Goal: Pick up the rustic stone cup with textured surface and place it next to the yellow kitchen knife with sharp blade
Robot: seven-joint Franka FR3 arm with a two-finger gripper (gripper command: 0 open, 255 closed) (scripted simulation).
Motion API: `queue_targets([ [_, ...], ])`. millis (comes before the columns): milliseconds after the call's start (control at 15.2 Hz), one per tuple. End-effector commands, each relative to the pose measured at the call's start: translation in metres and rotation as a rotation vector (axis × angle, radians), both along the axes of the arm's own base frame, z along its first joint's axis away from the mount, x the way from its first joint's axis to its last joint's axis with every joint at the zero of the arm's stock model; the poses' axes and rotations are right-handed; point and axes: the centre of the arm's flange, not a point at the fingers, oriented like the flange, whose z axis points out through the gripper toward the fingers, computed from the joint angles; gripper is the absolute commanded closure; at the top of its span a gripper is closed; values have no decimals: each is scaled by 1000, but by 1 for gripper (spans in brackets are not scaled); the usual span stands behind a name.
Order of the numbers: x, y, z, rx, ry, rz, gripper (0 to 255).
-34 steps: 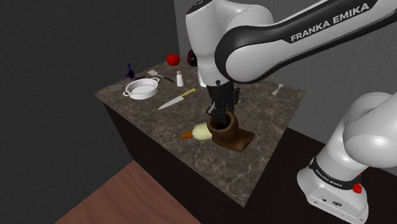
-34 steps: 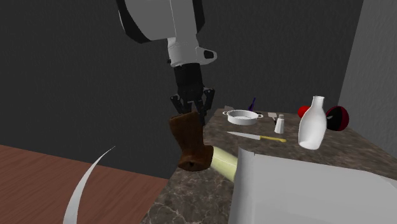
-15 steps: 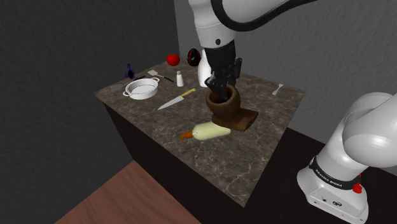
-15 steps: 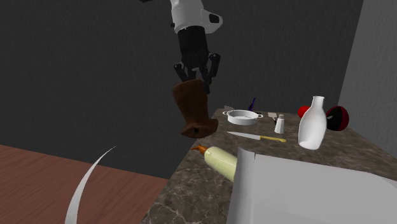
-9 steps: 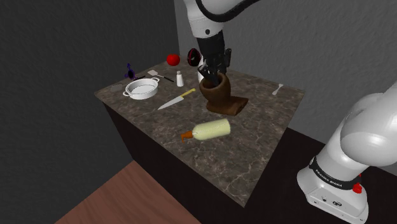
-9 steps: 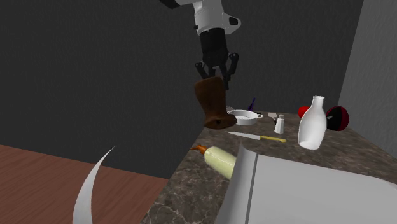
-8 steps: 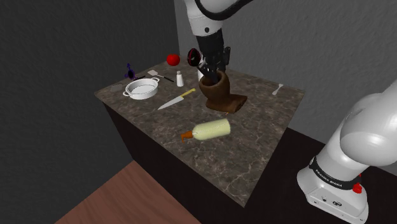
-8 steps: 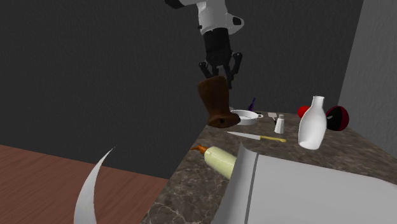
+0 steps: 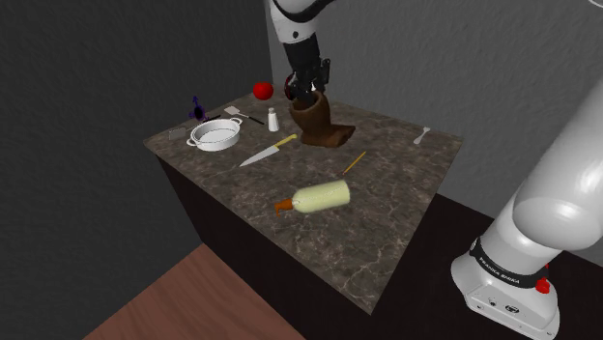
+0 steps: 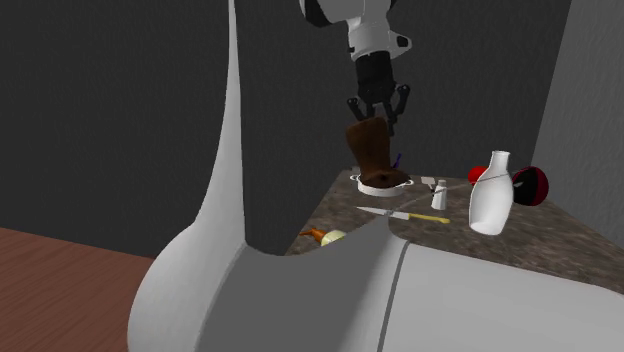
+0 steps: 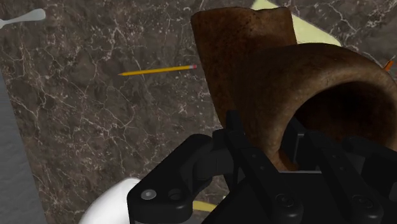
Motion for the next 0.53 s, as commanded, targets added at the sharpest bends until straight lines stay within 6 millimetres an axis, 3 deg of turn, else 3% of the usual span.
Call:
queue_targets([
  [0, 20, -17, 2, -1, 0, 0, 255],
  [462, 93, -64, 2, -1, 0, 0, 255],
])
